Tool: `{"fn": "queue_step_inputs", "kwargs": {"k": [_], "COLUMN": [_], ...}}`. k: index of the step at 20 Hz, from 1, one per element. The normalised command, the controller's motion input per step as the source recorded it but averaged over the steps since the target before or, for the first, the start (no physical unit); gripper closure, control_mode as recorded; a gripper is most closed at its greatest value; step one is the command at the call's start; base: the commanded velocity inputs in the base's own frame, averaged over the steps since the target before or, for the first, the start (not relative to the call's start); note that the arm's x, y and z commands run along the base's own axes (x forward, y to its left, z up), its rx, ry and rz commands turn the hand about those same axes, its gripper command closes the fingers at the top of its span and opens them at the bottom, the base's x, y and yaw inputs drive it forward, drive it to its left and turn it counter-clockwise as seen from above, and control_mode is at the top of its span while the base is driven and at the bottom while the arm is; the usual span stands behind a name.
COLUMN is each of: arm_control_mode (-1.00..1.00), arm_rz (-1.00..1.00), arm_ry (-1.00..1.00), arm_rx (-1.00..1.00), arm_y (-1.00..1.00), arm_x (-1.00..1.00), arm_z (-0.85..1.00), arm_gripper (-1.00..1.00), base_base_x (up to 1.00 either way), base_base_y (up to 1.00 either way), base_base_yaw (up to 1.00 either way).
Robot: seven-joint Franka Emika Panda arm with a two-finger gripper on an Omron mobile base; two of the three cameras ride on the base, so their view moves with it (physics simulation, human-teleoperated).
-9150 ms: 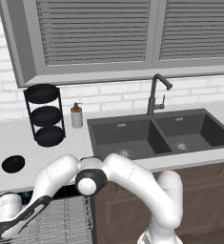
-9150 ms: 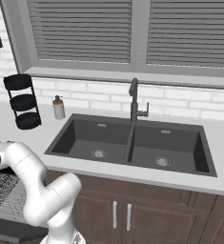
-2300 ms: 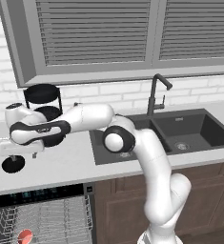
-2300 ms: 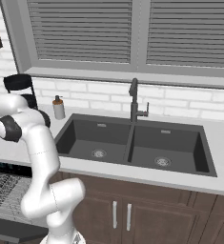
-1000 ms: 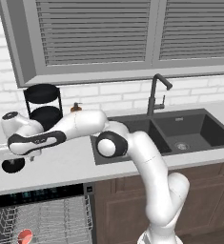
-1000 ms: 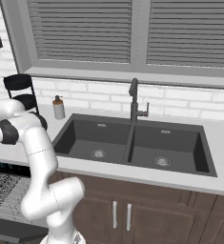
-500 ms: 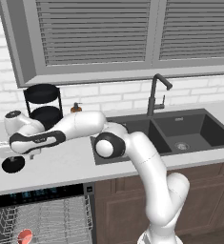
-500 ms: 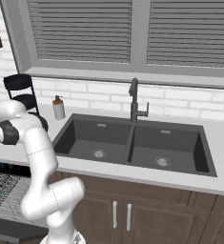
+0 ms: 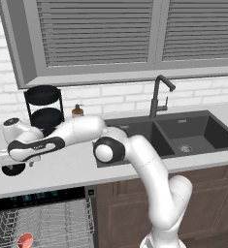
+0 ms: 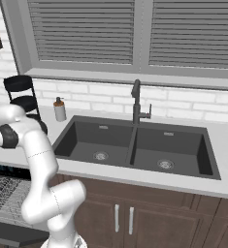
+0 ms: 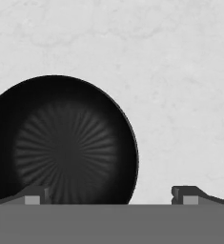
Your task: Pick up the cup and bowl from the counter, place them in the dishwasher, and close the dishwasher door.
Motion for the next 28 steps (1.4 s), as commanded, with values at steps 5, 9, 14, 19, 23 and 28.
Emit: {"fn": "queue_step_inputs", "kwargs": {"k": [5,9,14,19,23,28], "arm_control_mode": [-1.0,-1.0,-1.0,-1.0,-1.0,-1.0], "arm_rz": [0.06,0.06,0.06,0.07,0.07,0.08], "arm_ry": [0.02,0.02,0.08,0.04,0.0,-0.06], "arm_rx": [0.0,0.0,0.0,0.0,0.0,0.0], "arm_y": [0.0,0.01,0.0,0.0,-0.01,-0.11], "arm_x": [-0.03,-0.08,-0.07,-0.16,-0.15,-0.53], "arm_z": [-0.33,-0.11,0.0,0.0,0.0,0.09], "arm_gripper": [-1.0,-1.0,-1.0,1.0,1.0,1.0], "base_base_x": [0.0,0.0,0.0,0.0,0.0,0.0], "base_base_y": [0.0,0.0,0.0,0.0,0.0,0.0], "base_base_yaw": [0.0,0.0,0.0,0.0,0.0,0.0]}}
